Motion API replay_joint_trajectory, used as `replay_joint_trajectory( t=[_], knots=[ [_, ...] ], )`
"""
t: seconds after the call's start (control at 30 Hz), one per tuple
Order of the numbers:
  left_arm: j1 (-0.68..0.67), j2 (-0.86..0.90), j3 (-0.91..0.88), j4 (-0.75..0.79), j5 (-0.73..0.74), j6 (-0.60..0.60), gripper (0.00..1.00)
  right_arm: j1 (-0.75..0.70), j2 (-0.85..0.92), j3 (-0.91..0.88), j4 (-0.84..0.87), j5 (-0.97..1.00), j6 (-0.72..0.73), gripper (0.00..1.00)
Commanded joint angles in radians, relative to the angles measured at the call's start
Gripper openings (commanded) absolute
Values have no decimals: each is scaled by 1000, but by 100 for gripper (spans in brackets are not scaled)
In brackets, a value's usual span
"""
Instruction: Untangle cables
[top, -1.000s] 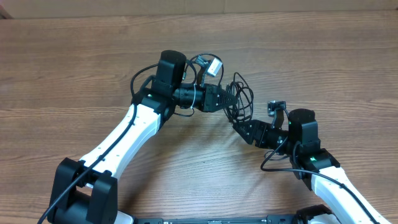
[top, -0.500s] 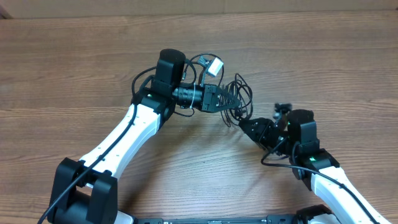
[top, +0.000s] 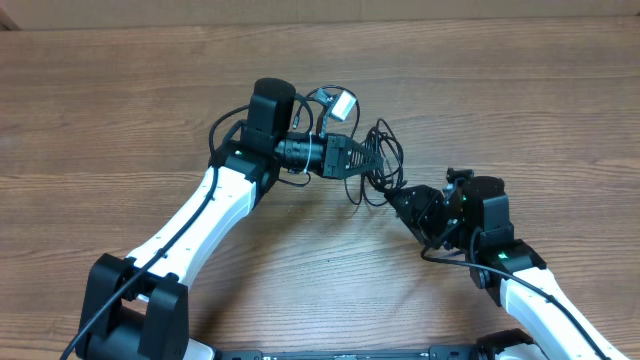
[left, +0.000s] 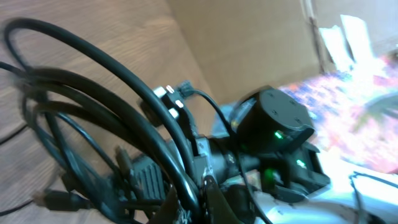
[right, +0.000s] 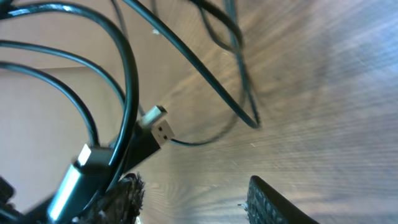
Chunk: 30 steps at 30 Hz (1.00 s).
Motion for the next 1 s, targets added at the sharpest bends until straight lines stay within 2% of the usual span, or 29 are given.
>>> replay_joint_trajectory(
  t=[0.0,0.1,0.17,0.33,0.5,0.77,0.87,0.97],
  knots=[
    [6,-27,13,-25,-156,37,4,-26,-3,5,-60,39,27,53],
    [6,-26,13,-92,-242,22,4,-63,-3,5,-124,104,29,54],
    [6,-26,13,-135,-239,23,4,-91,-3,5,-104,97,28,56],
    [-3,-26,13,-140,-76,23,4,-109,-2,5,39,10,16,57],
    [-36,-26,13,-30,123,23,4,-108,-2,5,96,-58,-6,57],
    [-105,-26,13,89,194,22,4,-108,-2,5,74,-137,-46,57],
    [-101,-27,13,170,266,-24,4,-108,-2,5,-8,-103,-90,56],
    [-80,-27,13,313,335,-128,4,-108,3,4,-133,14,-106,56]
  ],
)
